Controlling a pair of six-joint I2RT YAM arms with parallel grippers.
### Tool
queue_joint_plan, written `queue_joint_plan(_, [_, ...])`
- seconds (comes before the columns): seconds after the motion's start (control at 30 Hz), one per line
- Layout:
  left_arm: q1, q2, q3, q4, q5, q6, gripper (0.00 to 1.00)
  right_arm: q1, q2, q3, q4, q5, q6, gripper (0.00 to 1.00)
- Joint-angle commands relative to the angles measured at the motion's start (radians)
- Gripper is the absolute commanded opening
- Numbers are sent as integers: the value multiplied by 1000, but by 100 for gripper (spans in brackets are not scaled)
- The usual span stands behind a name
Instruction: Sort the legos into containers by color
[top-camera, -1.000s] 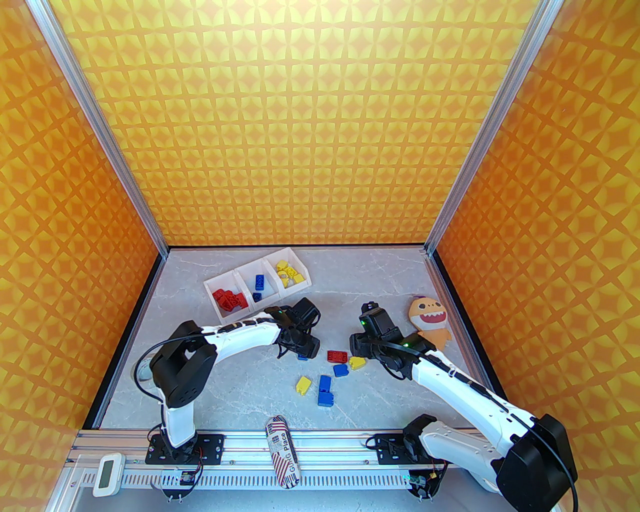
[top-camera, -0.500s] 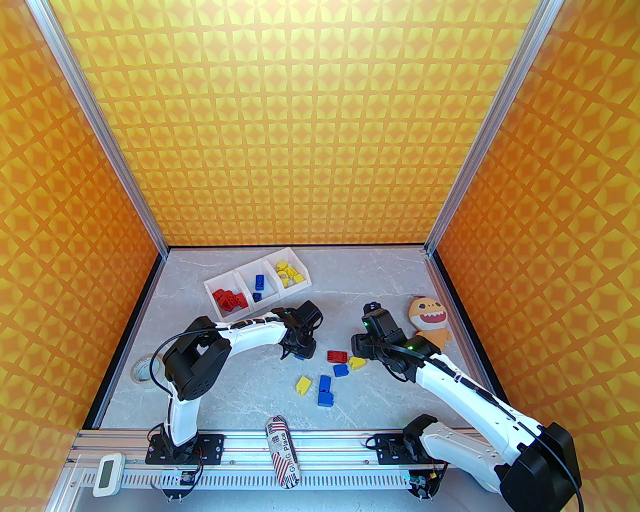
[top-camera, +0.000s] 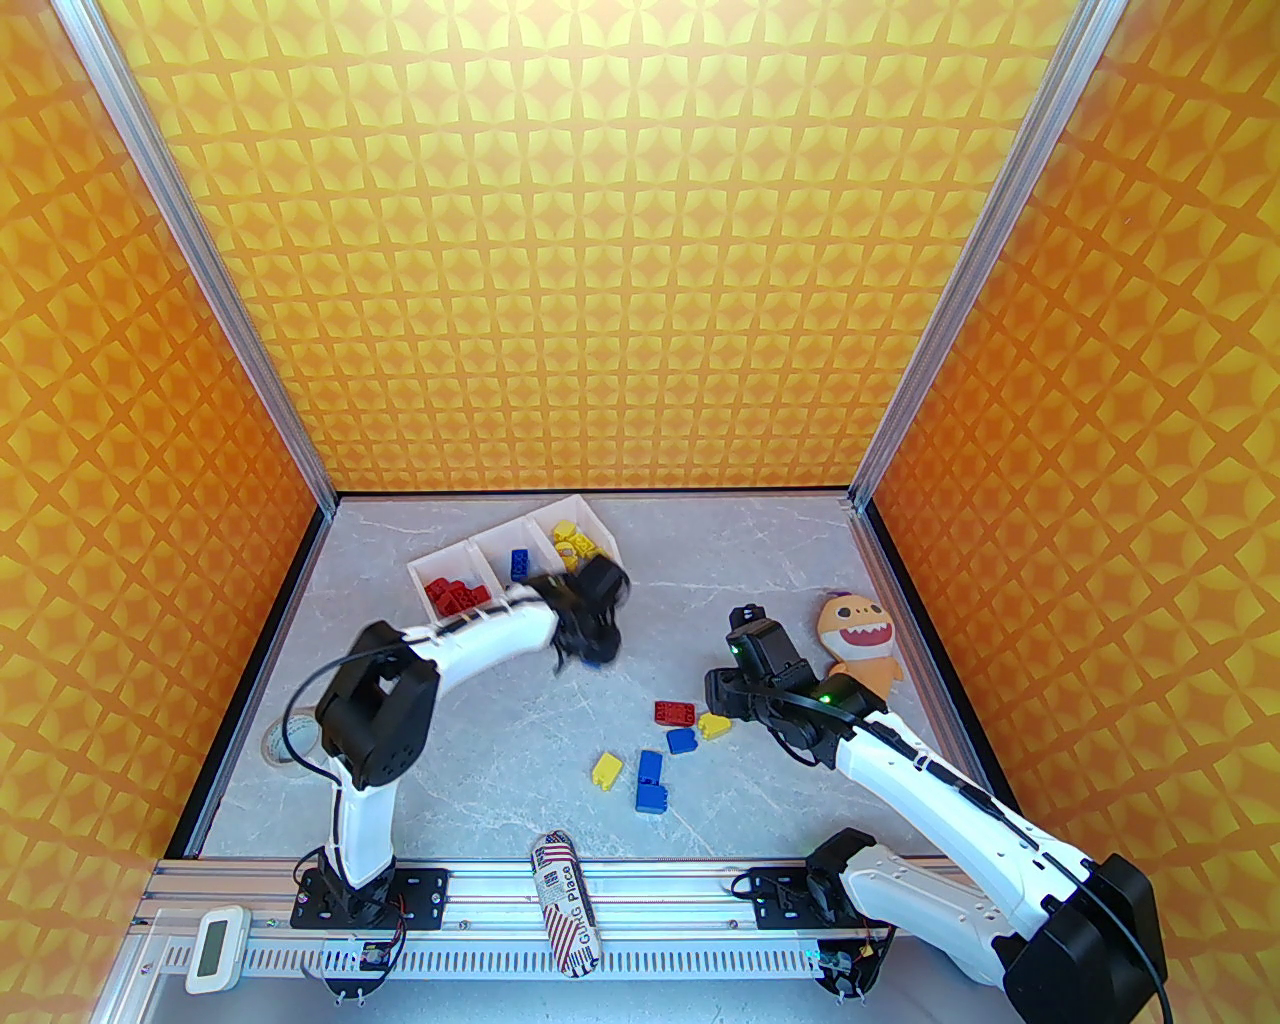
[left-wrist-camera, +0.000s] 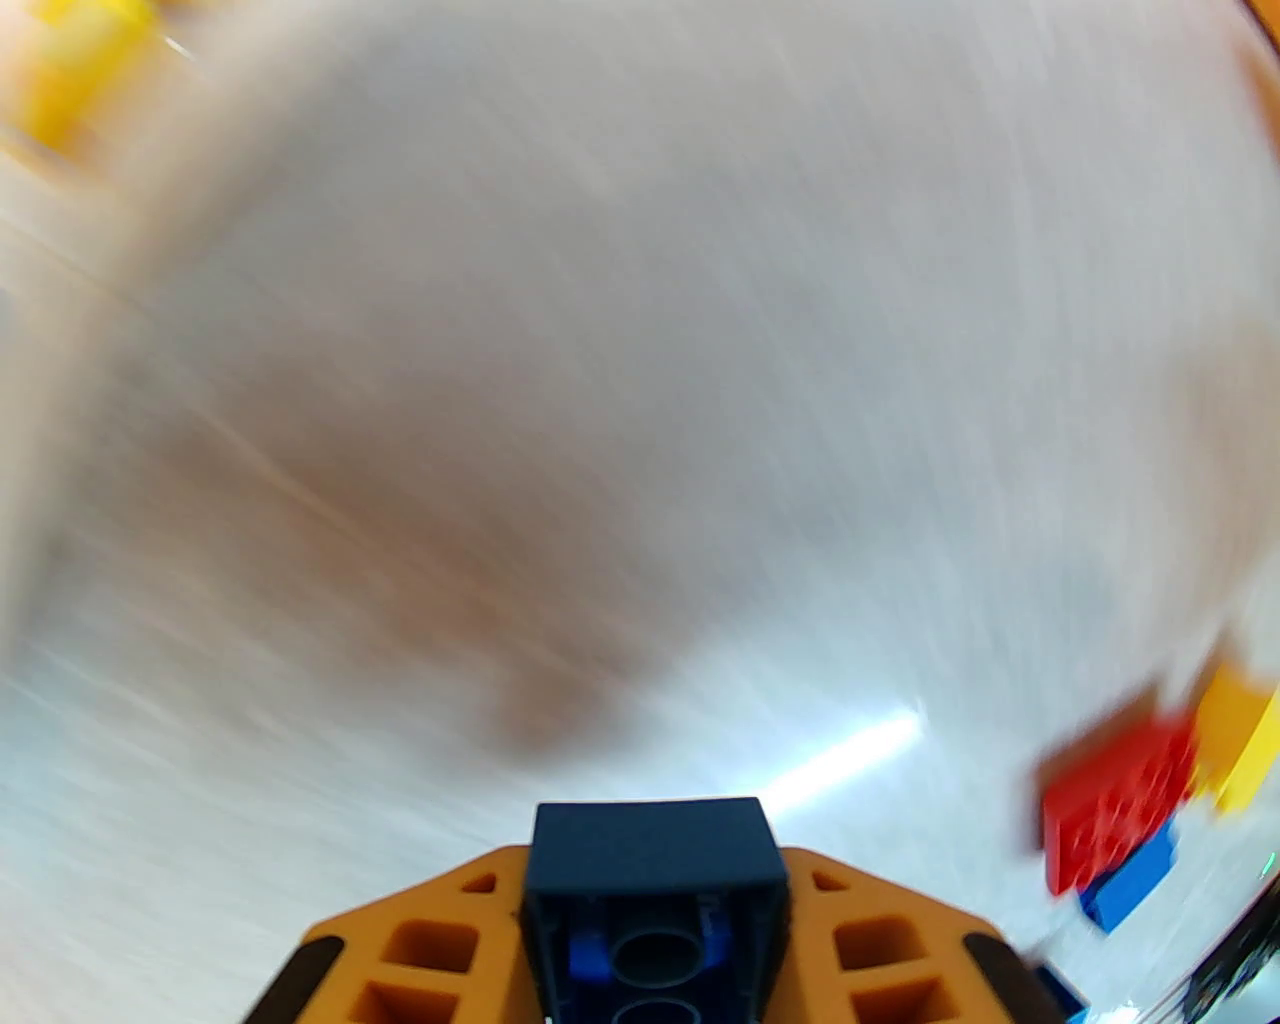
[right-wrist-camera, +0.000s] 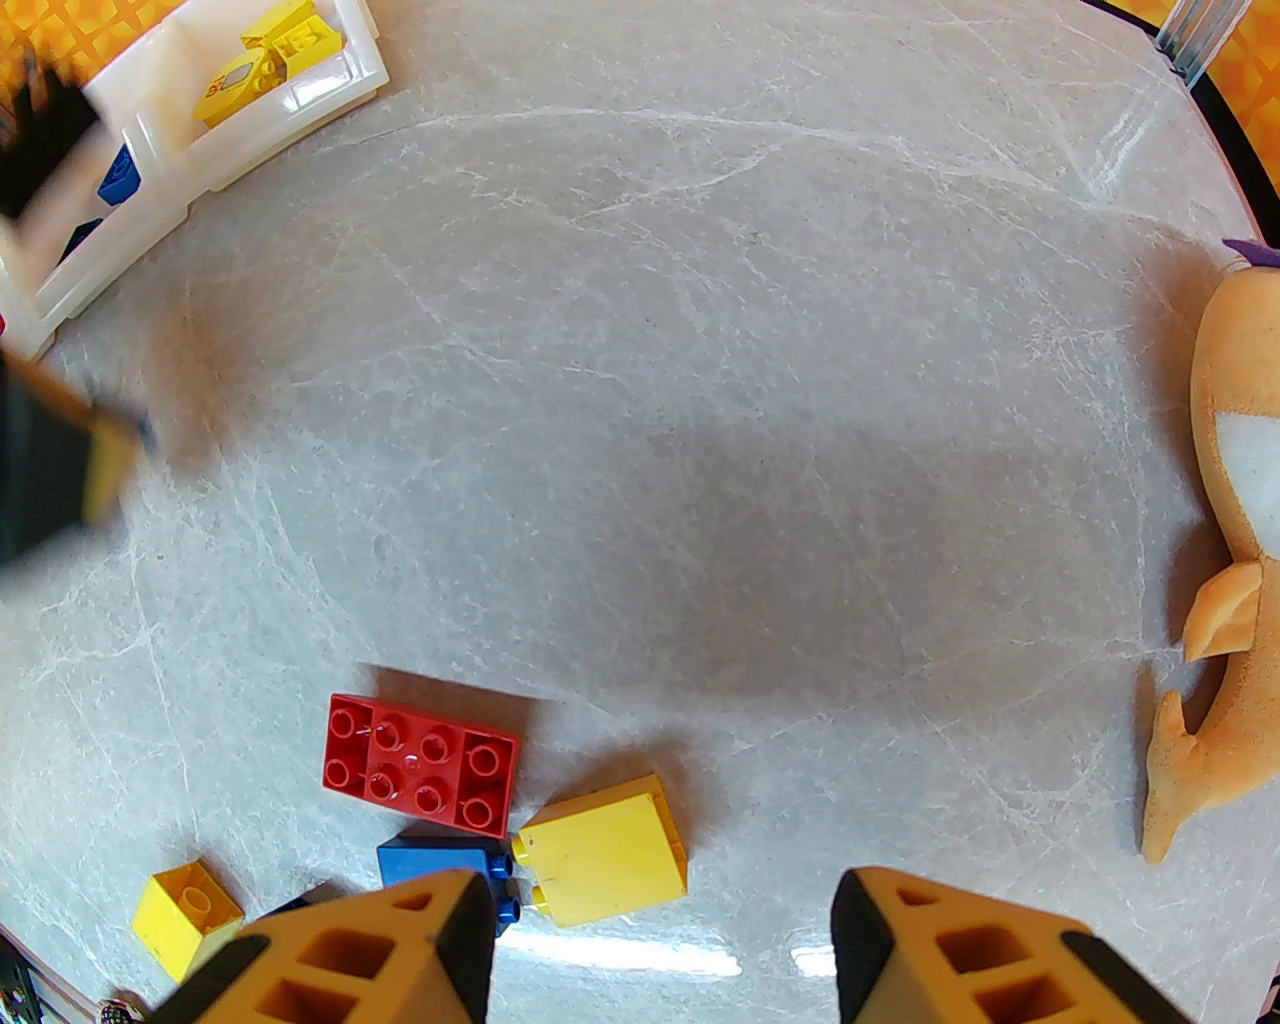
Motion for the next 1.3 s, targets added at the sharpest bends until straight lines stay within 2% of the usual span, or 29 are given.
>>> queue_joint_plan(0.0, [89,-3,111,-65,-55,72,30,-6,-22,-28,1,-4,24,59])
queue_joint_plan(0.27, [247,124,287,-57,-58,64,29,-4,-43,-60,15,-49,51,56])
queue_joint_plan(0.6, [290,264,458,-81,-20,73,31,-4,-31,-81,30,-70,67,55])
queue_joint_plan(0.63, [290,270,467,-85,-20,70,35,-4,-29,-83,31,-70,70,55])
queue_joint_plan(0.67, [291,272,473,-88,-19,66,43,-4,-24,-83,33,-71,70,55])
queue_joint_plan(0.7, [290,272,475,-86,-16,61,53,-3,-20,-83,33,-73,69,55])
queue_joint_plan(0.73, [289,268,473,-85,-14,52,68,-4,-14,-83,36,-73,70,55])
queue_joint_plan(0.77, [290,263,473,-86,-8,45,73,-4,-8,-83,38,-73,70,55])
queue_joint_plan(1.0, [279,95,329,-36,23,12,75,-4,36,-92,60,-78,68,57])
queue_joint_plan(1.27, [228,-277,-47,101,55,29,76,2,116,-94,101,-109,65,59])
